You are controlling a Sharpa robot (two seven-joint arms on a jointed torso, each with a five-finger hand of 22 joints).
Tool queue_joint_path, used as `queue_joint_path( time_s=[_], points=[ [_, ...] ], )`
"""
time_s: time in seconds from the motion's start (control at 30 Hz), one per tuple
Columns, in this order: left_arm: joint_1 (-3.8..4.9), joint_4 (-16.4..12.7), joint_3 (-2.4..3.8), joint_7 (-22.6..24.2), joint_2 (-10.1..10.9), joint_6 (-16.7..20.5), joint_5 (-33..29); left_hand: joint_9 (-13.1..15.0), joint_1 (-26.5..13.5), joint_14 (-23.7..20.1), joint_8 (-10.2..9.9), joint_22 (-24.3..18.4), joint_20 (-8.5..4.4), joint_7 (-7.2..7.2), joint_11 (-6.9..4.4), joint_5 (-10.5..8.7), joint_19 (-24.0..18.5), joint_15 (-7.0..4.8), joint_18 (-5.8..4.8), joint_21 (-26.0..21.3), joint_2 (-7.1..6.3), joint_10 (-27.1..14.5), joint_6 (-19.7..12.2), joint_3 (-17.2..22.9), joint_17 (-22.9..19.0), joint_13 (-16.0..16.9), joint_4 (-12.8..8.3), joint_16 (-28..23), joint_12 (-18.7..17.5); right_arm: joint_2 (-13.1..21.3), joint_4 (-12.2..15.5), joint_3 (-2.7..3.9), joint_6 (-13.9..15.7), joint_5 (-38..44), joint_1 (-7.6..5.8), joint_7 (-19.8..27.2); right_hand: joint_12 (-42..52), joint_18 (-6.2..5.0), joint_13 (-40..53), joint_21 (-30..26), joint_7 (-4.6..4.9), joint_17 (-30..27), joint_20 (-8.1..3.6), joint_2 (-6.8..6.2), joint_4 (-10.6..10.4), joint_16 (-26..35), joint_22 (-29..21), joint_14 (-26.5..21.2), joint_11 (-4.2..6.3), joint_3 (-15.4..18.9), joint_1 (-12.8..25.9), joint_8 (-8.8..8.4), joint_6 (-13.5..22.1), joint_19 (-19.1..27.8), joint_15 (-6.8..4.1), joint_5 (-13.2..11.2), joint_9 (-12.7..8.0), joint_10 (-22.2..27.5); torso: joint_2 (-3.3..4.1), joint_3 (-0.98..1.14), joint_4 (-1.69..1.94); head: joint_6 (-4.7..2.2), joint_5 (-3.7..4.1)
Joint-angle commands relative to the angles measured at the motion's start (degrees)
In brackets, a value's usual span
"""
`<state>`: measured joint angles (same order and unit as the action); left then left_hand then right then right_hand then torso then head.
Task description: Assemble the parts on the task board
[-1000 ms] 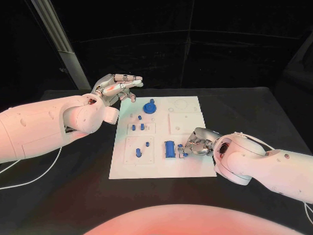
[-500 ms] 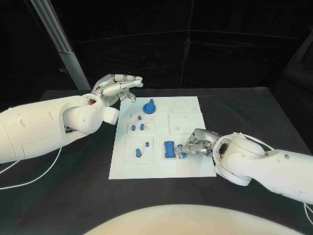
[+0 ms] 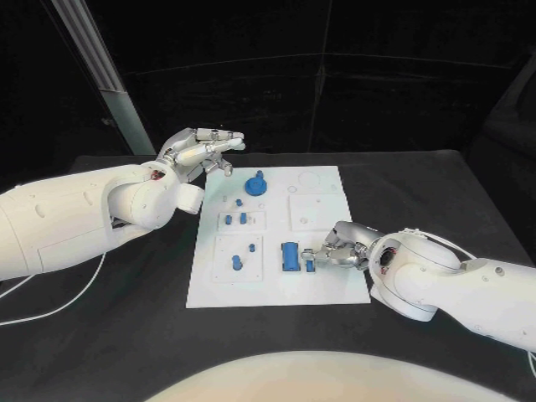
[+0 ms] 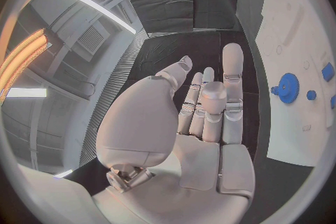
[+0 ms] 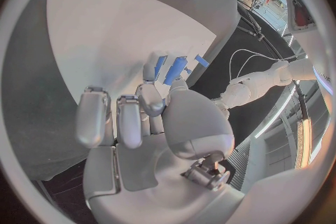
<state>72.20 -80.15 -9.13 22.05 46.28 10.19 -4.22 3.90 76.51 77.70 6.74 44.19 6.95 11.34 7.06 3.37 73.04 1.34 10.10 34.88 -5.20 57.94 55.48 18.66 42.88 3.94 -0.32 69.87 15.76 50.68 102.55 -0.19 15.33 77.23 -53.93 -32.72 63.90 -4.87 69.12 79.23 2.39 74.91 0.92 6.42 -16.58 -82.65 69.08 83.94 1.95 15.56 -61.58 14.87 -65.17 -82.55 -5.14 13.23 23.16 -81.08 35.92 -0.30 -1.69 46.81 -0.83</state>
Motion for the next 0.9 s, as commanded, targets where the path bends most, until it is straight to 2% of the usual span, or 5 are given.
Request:
queue_joint_path(
  time_s=[0.03,0.23,0.53,0.67,0.9],
  points=[
    [0.10,0.0,0.03,0.0,-0.1,-0.8,0.0,0.0,0.4,-0.1,0.3,-0.1,0.17,-0.02,-0.03,0.02,0.3,0.31,0.30,-0.1,0.29,-0.4,-0.3,-0.3,-0.1,0.0,0.1,0.2,0.2,0.3,-0.3,0.01,-0.2,1.6,-0.05,0.6,0.2,0.81,0.1,0.3,-0.10,4.7,-0.15,-0.51,0.8,-0.4,0.1,4.1,-0.06,0.1,-1.7,0.19,-0.3,-0.3,-0.41,0.6,0.2,-0.3,0.03,-0.06,0.10,-0.18,0.04],
    [0.10,0.1,0.03,0.0,-0.1,-0.7,0.0,0.0,0.4,-0.1,0.3,-0.1,0.17,-0.02,-0.03,0.02,0.3,0.31,0.30,-0.1,0.29,-0.4,-0.3,-0.3,-0.1,0.0,0.1,0.2,0.2,0.6,-0.6,0.01,0.2,1.6,-0.06,2.0,-1.1,0.74,-0.6,0.0,0.21,4.2,-0.11,-2.18,4.5,0.0,-0.3,4.0,-0.25,-0.5,-8.3,-0.12,0.7,0.0,-0.29,1.2,0.4,0.3,0.06,-0.03,0.06,-0.40,0.00],
    [0.07,0.9,0.01,0.8,-0.4,-0.6,0.0,0.0,0.3,-0.7,0.5,-0.3,0.22,0.02,0.02,0.01,0.1,0.37,0.30,-0.4,0.29,-0.5,-0.4,-0.5,-1.4,0.0,0.2,-0.5,0.4,3.1,-2.7,0.08,12.7,-20.2,-0.88,20.7,-23.0,-2.07,-16.9,-10.0,3.46,-9.7,1.88,-2.49,4.8,11.6,-16.1,0.2,-3.02,0.4,-11.9,-4.83,8.1,6.9,2.01,2.9,-1.7,11.0,-0.56,-0.21,0.05,-2.58,0.32],
    [0.07,2.4,0.00,0.8,-1.1,-0.4,-0.6,0.1,0.1,-5.8,1.2,-1.1,0.43,-0.20,-0.05,0.03,-2.3,0.53,0.33,-2.1,0.45,-0.7,-0.5,-1.0,-10.5,0.0,0.6,-5.7,1.1,3.0,-6.3,0.11,12.6,-35.0,-3.20,33.7,-32.2,-5.85,-24.1,-27.5,5.10,-30.2,2.83,-0.64,6.8,31.9,-39.1,-6.6,-4.51,-0.8,-16.6,-6.34,10.2,17.0,3.40,3.1,-2.8,16.9,-1.37,-0.45,0.03,-3.76,0.49],
    [-0.08,8.0,0.00,1.4,-4.3,-0.6,-4.6,-0.1,0.4,-19.2,2.5,-10.0,2.04,-1.06,0.04,-0.07,-14.9,1.80,0.17,-15.4,0.86,0.3,0.6,-0.9,-25.7,-0.4,1.3,-29.5,0.9,-1.4,-19.8,0.42,6.3,-55.8,-6.62,52.3,-50.8,-5.42,-44.3,-49.8,8.85,-49.0,8.44,1.34,11.0,61.0,-52.6,-21.1,-9.94,-2.4,-24.1,-10.49,13.2,27.0,8.65,-2.5,-6.9,24.5,-3.48,-1.17,-0.30,-7.12,1.52]
  ],
)
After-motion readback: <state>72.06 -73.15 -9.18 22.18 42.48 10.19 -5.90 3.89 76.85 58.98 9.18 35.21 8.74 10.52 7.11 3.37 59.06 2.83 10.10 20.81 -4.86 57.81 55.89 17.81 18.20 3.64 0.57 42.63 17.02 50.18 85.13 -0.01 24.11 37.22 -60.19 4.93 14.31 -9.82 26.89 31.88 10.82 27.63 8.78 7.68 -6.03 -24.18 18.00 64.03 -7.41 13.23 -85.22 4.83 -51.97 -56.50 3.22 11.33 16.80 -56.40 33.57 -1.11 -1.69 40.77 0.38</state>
